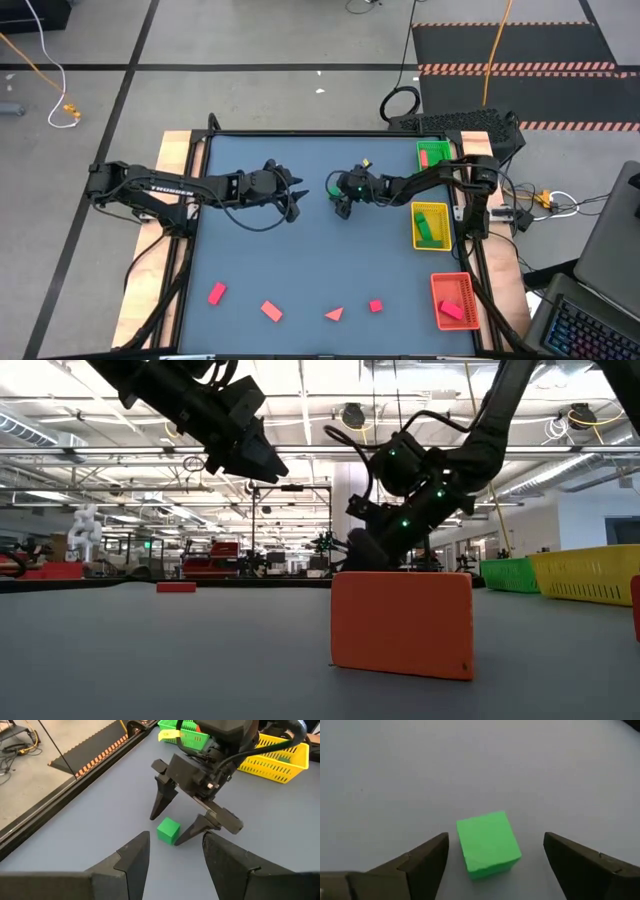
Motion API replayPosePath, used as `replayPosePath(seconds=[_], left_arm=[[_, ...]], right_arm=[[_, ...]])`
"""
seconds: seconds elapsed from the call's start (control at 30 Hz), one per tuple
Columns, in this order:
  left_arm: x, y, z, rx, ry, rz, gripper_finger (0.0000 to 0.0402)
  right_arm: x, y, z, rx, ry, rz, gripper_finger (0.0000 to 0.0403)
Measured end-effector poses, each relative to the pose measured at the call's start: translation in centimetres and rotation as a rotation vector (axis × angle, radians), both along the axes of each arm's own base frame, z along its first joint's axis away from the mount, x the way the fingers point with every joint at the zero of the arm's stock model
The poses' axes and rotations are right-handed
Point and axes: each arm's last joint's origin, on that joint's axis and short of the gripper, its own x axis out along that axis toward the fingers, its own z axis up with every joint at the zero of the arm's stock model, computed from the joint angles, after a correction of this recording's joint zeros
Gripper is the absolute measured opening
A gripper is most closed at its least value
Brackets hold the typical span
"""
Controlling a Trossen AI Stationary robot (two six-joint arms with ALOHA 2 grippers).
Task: Sort & place blocks by color
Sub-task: Put the green block into the yellow basket
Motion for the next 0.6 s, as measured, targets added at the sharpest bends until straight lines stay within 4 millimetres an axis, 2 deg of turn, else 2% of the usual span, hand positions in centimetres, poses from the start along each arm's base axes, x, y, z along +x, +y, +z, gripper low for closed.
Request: replayPosePath(seconds=[0.13, 0.33, 0.6], left_arm=[[0.0, 0.0, 0.0, 0.000, -0.001, 0.000, 0.0184], [0.0, 0.0, 0.0, -0.001, -0.001, 0.000, 0.0184], [-0.1, 0.0, -0.2, -0.008, 0.020, 0.004, 0.0184]], right_arm=[[0.1, 0.1, 0.1, -0.006, -0.011, 0.008, 0.0266], [0.4, 0.9, 0.1, 0.013, -0.023, 0.080, 0.0123], [0.1, 1.6, 0.8, 0.064, -0.007, 0.151, 0.0122]])
